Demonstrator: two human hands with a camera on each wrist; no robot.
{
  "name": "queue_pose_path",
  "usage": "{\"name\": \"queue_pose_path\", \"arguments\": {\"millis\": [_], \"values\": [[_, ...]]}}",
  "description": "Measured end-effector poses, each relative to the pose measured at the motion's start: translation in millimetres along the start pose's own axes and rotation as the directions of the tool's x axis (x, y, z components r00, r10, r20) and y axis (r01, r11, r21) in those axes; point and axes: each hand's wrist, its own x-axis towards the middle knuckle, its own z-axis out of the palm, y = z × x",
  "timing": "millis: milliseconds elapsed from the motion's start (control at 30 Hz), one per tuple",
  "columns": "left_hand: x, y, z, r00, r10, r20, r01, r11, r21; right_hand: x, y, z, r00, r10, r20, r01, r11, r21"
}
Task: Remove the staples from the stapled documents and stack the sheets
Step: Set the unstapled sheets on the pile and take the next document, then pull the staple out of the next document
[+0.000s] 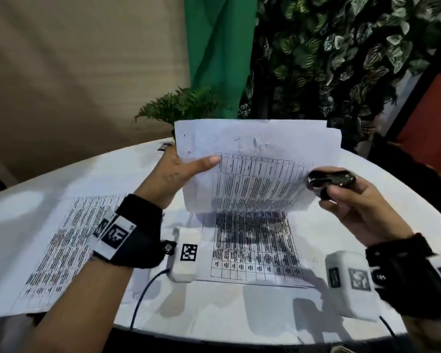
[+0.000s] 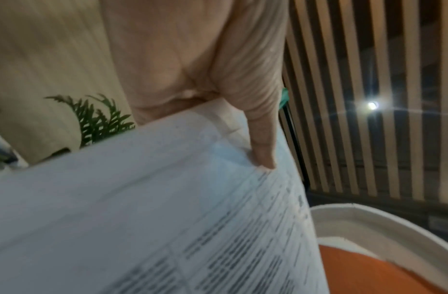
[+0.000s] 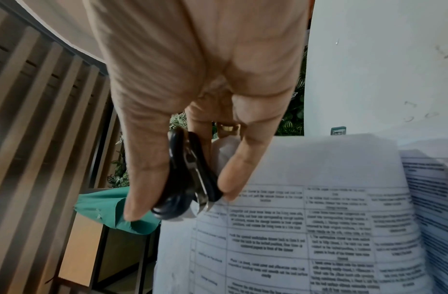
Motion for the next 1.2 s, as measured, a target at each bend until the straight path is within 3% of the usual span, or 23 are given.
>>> {"name": "queue_pose_path", "arguments": {"millis": [367,500,567,633,667,733,833,900,1000,1200], "values": [[-8.4,5.5,11.0,0.987,0.016,-0.162,-0.026,0.998,-0.064,-7.5,-0.3,-0.5,0.995,0.080,-0.064,-0.081,0.997,-0.012],[-13.1,3.5,14.1,0.977,0.013,-0.214,-0.029,0.997,-0.071,-5.2,-4.8,8.4,0.973,0.025,-0.228,-0.042,0.997,-0.070],[-15.4,5.5,16.0,0.975,0.014,-0.222,-0.032,0.997,-0.077,-2.8,-7.7,19.0,0.912,-0.126,-0.391,0.097,0.991,-0.092],[-17.9,7.3,18.1,0.975,0.010,-0.224,-0.032,0.995,-0.095,-1.2,-13.6,36.8,0.784,-0.377,-0.492,0.288,0.925,-0.249],[-19.5,7.8,19.1,0.974,0.011,-0.225,-0.034,0.995,-0.098,-0.1,-17.4,47.4,0.736,-0.494,-0.462,0.362,0.865,-0.349],[-22.6,7.4,21.1,0.972,0.021,-0.233,-0.040,0.996,-0.081,1.8,-23.5,70.7,0.731,-0.625,-0.275,0.452,0.745,-0.490],[-27.0,6.8,25.5,0.967,0.049,-0.248,-0.062,0.997,-0.044,8.1,-22.4,103.0,0.743,-0.656,0.132,0.547,0.483,-0.684],[-28.3,6.9,28.0,0.968,0.061,-0.243,-0.075,0.996,-0.048,13.8,-18.0,117.2,0.727,-0.616,0.303,0.589,0.331,-0.737],[-28.0,4.8,28.1,0.971,0.067,-0.230,-0.086,0.994,-0.073,19.6,-16.1,124.6,0.700,-0.586,0.409,0.619,0.212,-0.756],[-27.8,9.1,33.5,0.973,0.062,-0.222,-0.086,0.991,-0.102,23.5,-20.5,127.5,0.644,-0.576,0.503,0.655,0.075,-0.752]]}}
